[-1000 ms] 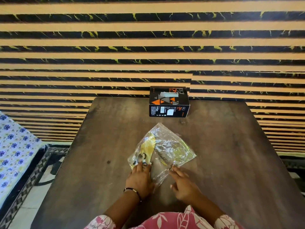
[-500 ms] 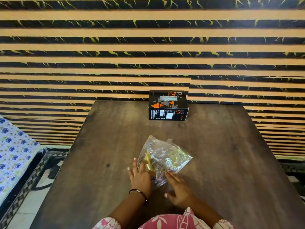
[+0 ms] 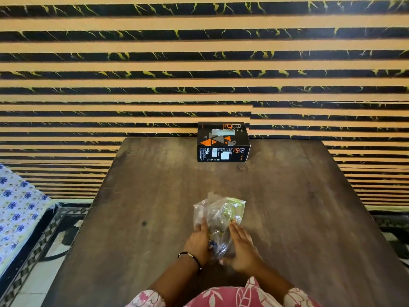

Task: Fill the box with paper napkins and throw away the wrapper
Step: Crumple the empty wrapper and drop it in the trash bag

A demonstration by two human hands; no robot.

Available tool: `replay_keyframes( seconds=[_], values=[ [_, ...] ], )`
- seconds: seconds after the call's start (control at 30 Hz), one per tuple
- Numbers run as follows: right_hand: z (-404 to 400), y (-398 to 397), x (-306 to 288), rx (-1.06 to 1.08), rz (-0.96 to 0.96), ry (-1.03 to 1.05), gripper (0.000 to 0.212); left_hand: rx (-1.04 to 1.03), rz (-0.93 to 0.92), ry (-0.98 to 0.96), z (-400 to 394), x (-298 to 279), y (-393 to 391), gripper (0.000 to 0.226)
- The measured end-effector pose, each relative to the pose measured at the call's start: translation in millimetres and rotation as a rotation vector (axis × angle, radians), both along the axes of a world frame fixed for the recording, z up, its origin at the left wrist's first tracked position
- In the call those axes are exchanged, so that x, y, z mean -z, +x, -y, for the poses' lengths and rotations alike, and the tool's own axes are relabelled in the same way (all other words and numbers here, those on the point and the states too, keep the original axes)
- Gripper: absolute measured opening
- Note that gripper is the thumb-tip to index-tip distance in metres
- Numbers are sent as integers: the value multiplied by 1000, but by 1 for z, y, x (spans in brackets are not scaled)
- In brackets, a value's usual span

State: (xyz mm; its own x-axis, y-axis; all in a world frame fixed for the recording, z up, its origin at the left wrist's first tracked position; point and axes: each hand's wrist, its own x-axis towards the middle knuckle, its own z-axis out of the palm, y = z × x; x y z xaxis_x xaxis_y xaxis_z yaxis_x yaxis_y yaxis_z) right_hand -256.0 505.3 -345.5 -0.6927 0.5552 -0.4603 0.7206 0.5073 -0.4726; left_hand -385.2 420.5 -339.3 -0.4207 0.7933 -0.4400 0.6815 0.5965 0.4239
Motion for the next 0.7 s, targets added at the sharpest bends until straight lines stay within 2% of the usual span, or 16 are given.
replay_keyframes(
  seconds=[0.07, 0.13, 0.23, 0.33, 0.4, 0.47, 0.6, 0.7],
  values=[
    [0, -3, 0, -77, 53, 1, 113, 71, -36, -3, -1, 0, -2, 63],
    [1, -6, -2, -95, 25, -21, 109, 106, -74, 35, 0, -3, -3, 40],
    [3, -8, -10, 91, -170, -197, 95, 160, -179, 83, 2, -7, -3, 41],
    [4, -8, -19, 202, -309, -242, 69, 112, -27, 410, 2, -13, -1, 26],
    [1, -8, -29, 211, -359, -212, 50, 51, 119, 543, 2, -17, 0, 18],
    [-2, -9, -41, 210, -391, -152, 38, -1, 160, 622, 2, -25, 2, 31],
    [-2, -8, -57, 221, -499, -76, 27, 30, 95, 597, 0, -39, 3, 103],
    [-2, -9, -64, 236, -673, -80, 23, -38, 77, 608, -3, -46, 6, 130]
  ],
)
